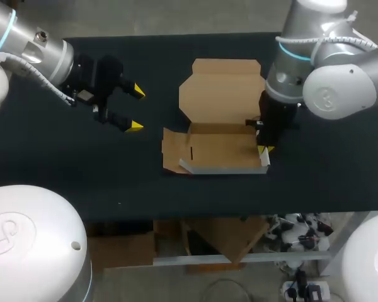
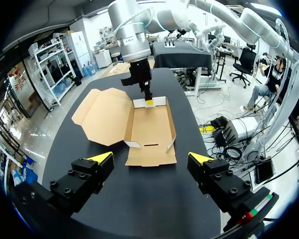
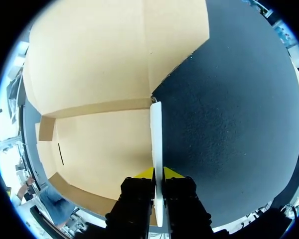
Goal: Assemble the packaging by folding the flat box into shape, placing the metal phone stand inside, and closing the box properly
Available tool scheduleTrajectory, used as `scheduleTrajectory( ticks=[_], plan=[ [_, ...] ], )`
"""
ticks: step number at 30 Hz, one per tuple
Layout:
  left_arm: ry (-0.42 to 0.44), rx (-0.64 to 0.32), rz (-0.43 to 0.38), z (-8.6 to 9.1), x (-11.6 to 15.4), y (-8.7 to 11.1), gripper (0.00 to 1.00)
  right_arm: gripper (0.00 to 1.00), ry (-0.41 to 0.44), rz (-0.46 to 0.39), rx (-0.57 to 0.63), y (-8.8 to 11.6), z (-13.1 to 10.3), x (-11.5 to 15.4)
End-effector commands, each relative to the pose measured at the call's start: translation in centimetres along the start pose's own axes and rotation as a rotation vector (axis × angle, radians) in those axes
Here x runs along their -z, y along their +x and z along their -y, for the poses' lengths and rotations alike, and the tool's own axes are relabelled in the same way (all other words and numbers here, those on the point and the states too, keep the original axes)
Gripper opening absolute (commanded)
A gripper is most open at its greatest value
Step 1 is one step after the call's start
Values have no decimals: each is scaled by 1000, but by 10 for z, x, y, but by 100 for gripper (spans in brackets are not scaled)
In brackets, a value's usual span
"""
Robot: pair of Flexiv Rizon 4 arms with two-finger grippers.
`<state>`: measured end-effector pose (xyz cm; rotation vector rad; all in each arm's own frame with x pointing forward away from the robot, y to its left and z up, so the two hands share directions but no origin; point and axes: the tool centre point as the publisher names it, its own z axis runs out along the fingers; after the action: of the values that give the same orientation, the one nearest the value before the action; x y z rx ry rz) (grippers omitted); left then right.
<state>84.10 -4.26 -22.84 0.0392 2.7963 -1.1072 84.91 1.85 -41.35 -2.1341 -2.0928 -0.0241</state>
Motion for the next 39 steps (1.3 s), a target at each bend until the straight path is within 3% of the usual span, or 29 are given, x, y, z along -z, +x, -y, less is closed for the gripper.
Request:
scheduleTrajectory(
  ticks=[1, 10, 13, 29, 39],
  plan=[
    [-4, 1, -2, 1, 1, 0, 100, 13, 5, 9, -8, 1, -1, -10],
    [-4, 1, -2, 1, 1, 0, 100, 13, 9, 15, -20, 1, -3, -12],
    [-4, 1, -2, 1, 1, 0, 100, 0, 8, 19, -21, 2, -4, -12],
    [-4, 1, -2, 1, 1, 0, 100, 0, 22, 88, 43, 5, -4, -7],
    [-4, 1, -2, 1, 1, 0, 100, 0, 19, 200, -39, -2, -3, -15]
  ],
)
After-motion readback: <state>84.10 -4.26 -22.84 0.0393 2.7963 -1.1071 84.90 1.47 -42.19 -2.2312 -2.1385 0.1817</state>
